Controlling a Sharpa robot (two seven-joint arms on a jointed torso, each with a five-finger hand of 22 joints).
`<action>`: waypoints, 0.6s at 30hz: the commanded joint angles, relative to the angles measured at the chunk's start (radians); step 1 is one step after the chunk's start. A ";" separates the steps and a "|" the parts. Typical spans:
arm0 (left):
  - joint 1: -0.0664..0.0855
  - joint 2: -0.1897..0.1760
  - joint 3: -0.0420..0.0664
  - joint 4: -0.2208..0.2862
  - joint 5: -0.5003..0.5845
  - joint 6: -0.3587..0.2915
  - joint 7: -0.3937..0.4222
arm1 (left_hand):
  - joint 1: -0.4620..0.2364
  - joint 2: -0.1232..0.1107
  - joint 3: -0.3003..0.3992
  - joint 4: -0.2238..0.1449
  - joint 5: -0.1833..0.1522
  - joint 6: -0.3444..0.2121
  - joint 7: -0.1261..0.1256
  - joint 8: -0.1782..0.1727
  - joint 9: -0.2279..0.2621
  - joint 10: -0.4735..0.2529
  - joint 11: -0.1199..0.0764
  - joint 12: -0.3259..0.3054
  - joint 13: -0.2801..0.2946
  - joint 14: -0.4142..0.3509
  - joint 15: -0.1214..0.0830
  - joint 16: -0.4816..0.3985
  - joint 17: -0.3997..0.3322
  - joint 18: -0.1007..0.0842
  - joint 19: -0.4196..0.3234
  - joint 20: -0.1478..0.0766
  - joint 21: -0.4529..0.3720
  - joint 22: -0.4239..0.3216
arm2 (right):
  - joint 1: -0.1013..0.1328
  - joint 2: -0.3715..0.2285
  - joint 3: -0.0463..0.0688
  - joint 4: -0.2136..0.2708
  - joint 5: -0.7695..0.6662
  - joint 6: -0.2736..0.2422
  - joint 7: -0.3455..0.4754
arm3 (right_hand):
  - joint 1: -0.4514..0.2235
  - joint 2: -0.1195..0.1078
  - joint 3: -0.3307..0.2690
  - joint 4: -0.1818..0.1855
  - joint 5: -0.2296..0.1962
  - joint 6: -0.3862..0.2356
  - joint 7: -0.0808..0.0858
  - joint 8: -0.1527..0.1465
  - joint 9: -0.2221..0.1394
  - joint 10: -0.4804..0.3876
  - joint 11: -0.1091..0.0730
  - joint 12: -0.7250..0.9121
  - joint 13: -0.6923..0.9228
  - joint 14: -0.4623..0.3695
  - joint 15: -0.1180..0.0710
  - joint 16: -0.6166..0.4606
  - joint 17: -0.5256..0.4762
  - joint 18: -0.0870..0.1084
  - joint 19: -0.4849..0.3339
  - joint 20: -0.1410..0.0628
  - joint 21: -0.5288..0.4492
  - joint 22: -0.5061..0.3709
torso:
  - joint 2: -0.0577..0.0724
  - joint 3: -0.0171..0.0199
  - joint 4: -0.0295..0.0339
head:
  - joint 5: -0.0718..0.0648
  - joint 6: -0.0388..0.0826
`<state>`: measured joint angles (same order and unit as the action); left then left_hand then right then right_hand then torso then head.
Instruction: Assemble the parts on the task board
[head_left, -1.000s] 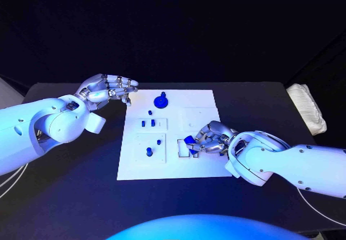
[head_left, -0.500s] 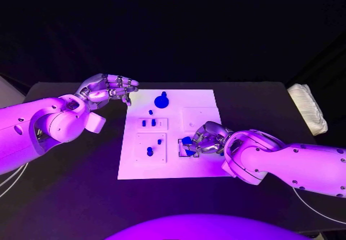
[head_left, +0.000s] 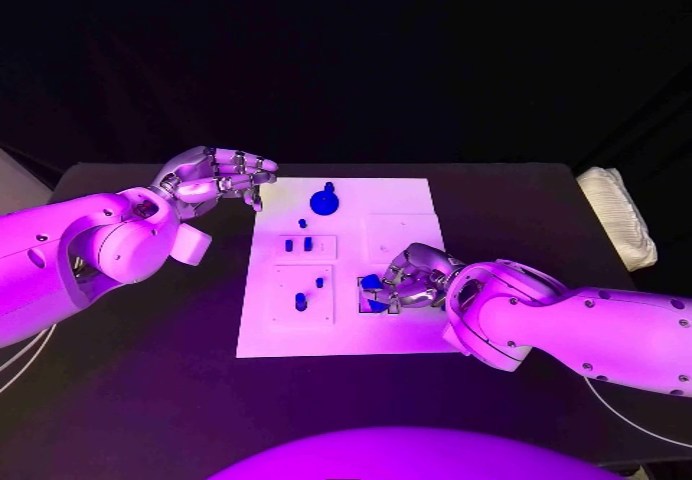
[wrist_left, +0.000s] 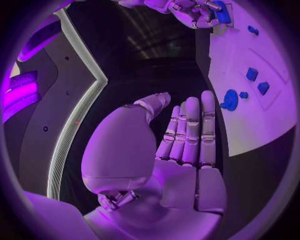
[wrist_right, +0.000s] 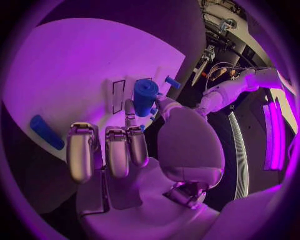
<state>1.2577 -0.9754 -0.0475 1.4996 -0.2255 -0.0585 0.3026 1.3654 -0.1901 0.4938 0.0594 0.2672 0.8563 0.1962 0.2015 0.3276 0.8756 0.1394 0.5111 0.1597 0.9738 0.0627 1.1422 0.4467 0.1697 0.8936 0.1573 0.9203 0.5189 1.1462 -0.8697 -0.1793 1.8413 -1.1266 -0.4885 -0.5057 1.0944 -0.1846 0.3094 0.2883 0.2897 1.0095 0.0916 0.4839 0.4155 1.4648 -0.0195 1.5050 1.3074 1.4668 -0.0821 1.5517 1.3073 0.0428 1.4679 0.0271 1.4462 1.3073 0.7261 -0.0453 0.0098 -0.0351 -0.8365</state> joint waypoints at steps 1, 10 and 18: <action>0.000 0.000 0.000 0.003 0.005 0.020 0.001 | 0.002 0.011 0.001 0.007 0.006 -0.006 0.002 0.004 -0.002 -0.008 -0.002 0.005 -0.001 -0.003 0.002 -0.007 0.001 0.015 0.006 0.000 -0.007 -0.001 | -0.001 0.000 -0.001 -0.004 -0.025 0.020 -0.012 | -0.018 -0.001 -0.001 0.003 -0.010 0.053 -0.045 0.006 -0.001 0.069 -0.006 0.001 0.209 0.097 -0.005 0.005 0.233 -0.013 0.064 -0.006 0.004 0.179 | -0.001 0.0000 -0.0022 | 0.001 0.000; 0.000 -0.001 0.000 0.004 0.005 0.017 0.001 | 0.002 0.012 0.001 0.009 0.006 -0.006 0.001 0.005 -0.002 -0.009 -0.002 0.004 -0.001 -0.003 0.002 -0.007 0.001 0.015 0.006 0.000 -0.007 -0.001 | -0.001 0.006 0.000 -0.017 -0.060 -0.016 -0.022 | -0.135 0.024 -0.094 -0.001 -0.027 0.048 -0.047 0.023 0.003 0.069 -0.008 -0.003 0.211 0.097 -0.007 0.005 0.233 -0.013 0.064 -0.008 0.003 0.181 | 0.000 -0.0001 0.0002 | -0.004 0.005; 0.000 -0.001 0.000 0.004 0.005 0.015 0.000 | 0.002 0.013 0.002 0.009 0.007 -0.007 0.001 0.005 -0.002 -0.010 -0.002 0.004 -0.002 -0.003 0.002 -0.007 0.001 0.015 0.006 0.001 -0.008 -0.002 | -0.001 0.012 0.000 -0.023 -0.073 -0.010 -0.016 | -0.199 0.045 -0.188 0.006 -0.105 0.039 -0.046 0.035 0.006 0.066 -0.006 -0.013 0.208 0.097 -0.006 0.004 0.232 -0.012 0.063 -0.007 -0.002 0.180 | 0.001 0.0005 -0.0003 | -0.003 0.005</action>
<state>1.2578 -0.9769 -0.0475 1.5009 -0.2253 -0.0570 0.2985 1.3696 -0.1858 0.4967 0.0623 0.2672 0.8563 0.1962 0.2015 0.3268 0.8720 0.1358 0.5111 0.1593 0.9738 0.0627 1.1383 0.4465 0.1697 0.8936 0.1573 0.9161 0.5184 1.1457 -0.8595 -0.1798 1.8192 -1.1743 -0.4970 -0.5203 0.9012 -0.1353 0.1231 0.2943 0.1862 1.0548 0.0454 0.5148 0.4208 1.4631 -0.0215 1.4957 1.3074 1.4668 -0.0822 1.5516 1.3080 0.0434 1.4679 0.0271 1.4462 1.3080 0.7263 -0.0453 0.0098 -0.0384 -0.8317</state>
